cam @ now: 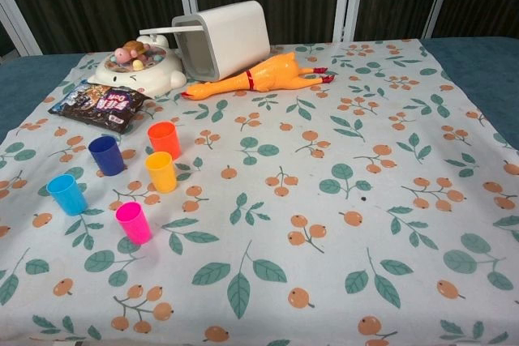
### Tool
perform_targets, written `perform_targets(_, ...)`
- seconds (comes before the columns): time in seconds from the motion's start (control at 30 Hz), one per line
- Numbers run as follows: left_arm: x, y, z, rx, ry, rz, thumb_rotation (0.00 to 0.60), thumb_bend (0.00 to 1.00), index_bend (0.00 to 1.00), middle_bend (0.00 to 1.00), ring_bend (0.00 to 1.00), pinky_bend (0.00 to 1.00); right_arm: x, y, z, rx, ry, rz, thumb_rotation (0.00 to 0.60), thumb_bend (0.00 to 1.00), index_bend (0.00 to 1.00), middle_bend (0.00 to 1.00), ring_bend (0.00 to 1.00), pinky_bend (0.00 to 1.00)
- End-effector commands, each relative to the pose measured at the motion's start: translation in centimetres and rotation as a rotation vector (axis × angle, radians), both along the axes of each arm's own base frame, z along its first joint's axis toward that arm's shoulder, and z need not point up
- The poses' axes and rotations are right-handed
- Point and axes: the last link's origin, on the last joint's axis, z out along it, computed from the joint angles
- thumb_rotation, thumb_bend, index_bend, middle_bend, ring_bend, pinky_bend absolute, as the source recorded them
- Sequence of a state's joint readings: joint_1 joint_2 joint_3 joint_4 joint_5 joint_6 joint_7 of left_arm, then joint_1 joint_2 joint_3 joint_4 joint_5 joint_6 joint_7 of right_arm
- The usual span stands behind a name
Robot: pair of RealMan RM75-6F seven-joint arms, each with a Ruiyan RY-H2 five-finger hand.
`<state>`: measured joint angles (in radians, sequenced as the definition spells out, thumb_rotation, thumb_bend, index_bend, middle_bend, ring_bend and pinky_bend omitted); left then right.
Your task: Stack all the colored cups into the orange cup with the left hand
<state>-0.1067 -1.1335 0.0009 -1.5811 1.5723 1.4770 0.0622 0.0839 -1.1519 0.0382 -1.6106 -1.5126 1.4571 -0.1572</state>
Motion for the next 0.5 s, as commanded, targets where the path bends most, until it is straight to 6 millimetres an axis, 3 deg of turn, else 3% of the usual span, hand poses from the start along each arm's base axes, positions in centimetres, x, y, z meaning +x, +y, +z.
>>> perform_targets(0.03, 0.0, 0.0, -0.1, -0.006, -0.001, -0.002, 0.6, 0.42, 0.0, 0.0, 0.0, 0.16, 0.1, 0.0, -0.1, 0.004, -0.003, 0.003, 0.6, 0.21, 0.0, 0.0, 0.0, 0.0)
perform_targets(0.17, 0.6, 0.6, -0.5, -0.003, -0.057, -0.034, 0.6, 0.42, 0.0, 0.0, 0.01, 0.19, 0.1, 0.3, -0.1, 0.012, -0.007, 0.007, 0.6, 0.21, 0.0, 0.0, 0.0, 0.0)
perform_targets(0.23, 0.9, 1.5, -0.8, 0.037, -0.101, -0.056, 0.6, 0.42, 0.0, 0.06, 0.12, 0.32, 0.2, 0.3, 0.0, 0.008, -0.009, 0.011, 0.6, 0.21, 0.0, 0.0, 0.0, 0.0)
perform_targets(0.27, 1.2, 2.3, -1.0, 0.062, -0.126, -0.069, 0.6, 0.42, 0.0, 0.14, 0.24, 0.47, 0.2, 0.3, 0.0, 0.008, -0.008, 0.013, 0.6, 0.21, 0.0, 0.0, 0.0, 0.0)
perform_targets(0.3, 1.6, 3.0, -1.2, 0.077, -0.148, -0.085, 0.6, 0.42, 0.0, 0.29, 0.42, 0.68, 0.2, 0.3, -0.1, 0.011, -0.008, 0.013, 0.6, 0.21, 0.0, 0.0, 0.0, 0.0)
perform_targets(0.33, 2.1, 3.8, -1.5, 0.085, -0.179, -0.096, 0.6, 0.42, 0.0, 0.39, 0.54, 0.79, 0.2, 0.3, -0.1, 0.013, -0.007, 0.013, 0.6, 0.21, 0.0, 0.0, 0.0, 0.0)
perform_targets(0.37, 2.7, 4.6, -1.8, 0.082, -0.214, -0.1, 0.6, 0.42, 0.01, 0.58, 0.74, 0.93, 0.2, 0.2, -0.1, 0.013, -0.006, 0.013, 0.6, 0.21, 0.0, 0.0, 0.0, 0.0)
perform_targets(0.4, 3.5, 5.5, -2.1, 0.066, -0.258, -0.104, 0.6, 0.42, 0.04, 0.74, 0.88, 0.99, 0.2, 0.2, -0.2, 0.013, -0.005, 0.014, 0.6, 0.21, 0.0, 0.0, 0.0, 0.0)
perform_targets(0.43, 4.2, 6.2, -2.4, 0.051, -0.292, -0.1, 0.6, 0.42, 0.07, 0.85, 0.95, 1.0, 0.2, 0.2, -0.2, 0.013, -0.004, 0.015, 0.6, 0.21, 0.0, 0.0, 0.0, 0.0)
perform_targets(0.5, 5.5, 7.9, -3.2, 0.011, -0.321, -0.078, 0.6, 0.42, 0.16, 0.99, 1.0, 1.0, 0.2, 0.1, -0.3, 0.011, 0.003, 0.015, 0.6, 0.21, 0.0, 0.0, 0.0, 0.0)
